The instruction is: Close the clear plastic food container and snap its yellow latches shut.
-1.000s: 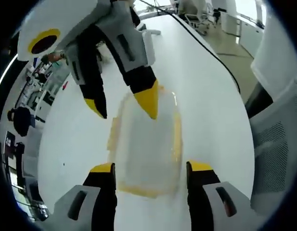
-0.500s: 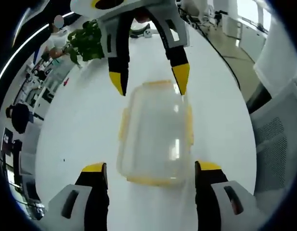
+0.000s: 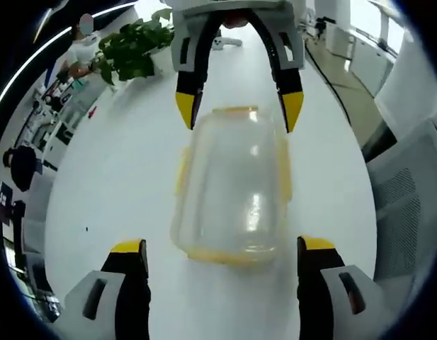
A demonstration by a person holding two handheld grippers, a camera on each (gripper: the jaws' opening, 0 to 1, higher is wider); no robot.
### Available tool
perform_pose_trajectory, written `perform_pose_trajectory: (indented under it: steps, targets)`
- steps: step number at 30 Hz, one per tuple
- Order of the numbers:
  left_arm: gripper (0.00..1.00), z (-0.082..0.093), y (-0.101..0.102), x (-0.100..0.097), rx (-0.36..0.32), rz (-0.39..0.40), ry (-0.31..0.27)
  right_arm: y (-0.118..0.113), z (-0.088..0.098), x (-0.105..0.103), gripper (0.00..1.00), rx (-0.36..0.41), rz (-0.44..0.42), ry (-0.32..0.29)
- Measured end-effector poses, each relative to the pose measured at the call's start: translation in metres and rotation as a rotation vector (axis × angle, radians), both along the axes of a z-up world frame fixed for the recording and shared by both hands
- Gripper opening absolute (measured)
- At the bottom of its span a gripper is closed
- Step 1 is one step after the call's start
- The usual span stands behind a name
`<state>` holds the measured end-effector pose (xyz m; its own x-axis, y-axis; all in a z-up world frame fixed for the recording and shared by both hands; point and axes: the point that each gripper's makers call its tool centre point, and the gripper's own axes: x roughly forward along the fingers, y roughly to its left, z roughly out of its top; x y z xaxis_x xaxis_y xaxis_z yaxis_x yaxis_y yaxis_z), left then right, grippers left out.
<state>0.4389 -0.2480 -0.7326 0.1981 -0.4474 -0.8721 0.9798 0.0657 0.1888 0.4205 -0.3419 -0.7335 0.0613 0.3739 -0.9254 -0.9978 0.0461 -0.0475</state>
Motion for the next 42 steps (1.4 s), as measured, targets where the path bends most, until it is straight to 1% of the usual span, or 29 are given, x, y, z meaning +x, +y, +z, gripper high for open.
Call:
perform_pose_trajectory:
  steps: [8,11,17,21,24,27,37,42]
  targets:
    - [0.83,-0.012,0.0,-0.003,0.025,-0.029,0.017,-0.001,-0.007,0.005,0.69,-0.021,0.005,-0.013]
    - [0.83,-0.012,-0.005,-0.001,0.007,-0.025,0.021,-0.007,-0.012,0.005,0.69,-0.041,0.012,-0.015]
    - [0.83,-0.018,-0.012,0.0,-0.003,-0.031,0.039,-0.009,-0.016,0.006,0.71,-0.028,-0.002,-0.007]
    - [0.81,-0.023,-0.012,0.001,0.003,-0.031,0.057,-0.008,-0.017,0.006,0.72,-0.026,0.004,-0.007]
    - [0.76,-0.026,-0.012,0.0,0.008,-0.029,0.071,-0.008,-0.016,0.007,0.71,-0.025,0.01,-0.003]
    - [0.76,-0.026,-0.011,0.0,0.005,-0.017,0.08,-0.008,-0.017,0.007,0.71,-0.024,0.011,0.001]
    - [0.76,-0.027,-0.01,-0.001,0.007,-0.018,0.073,-0.006,-0.017,0.006,0.7,-0.03,0.011,0.003]
    - [0.76,-0.026,0.001,-0.002,0.008,-0.017,0.073,0.004,-0.017,0.005,0.7,-0.027,0.008,0.008]
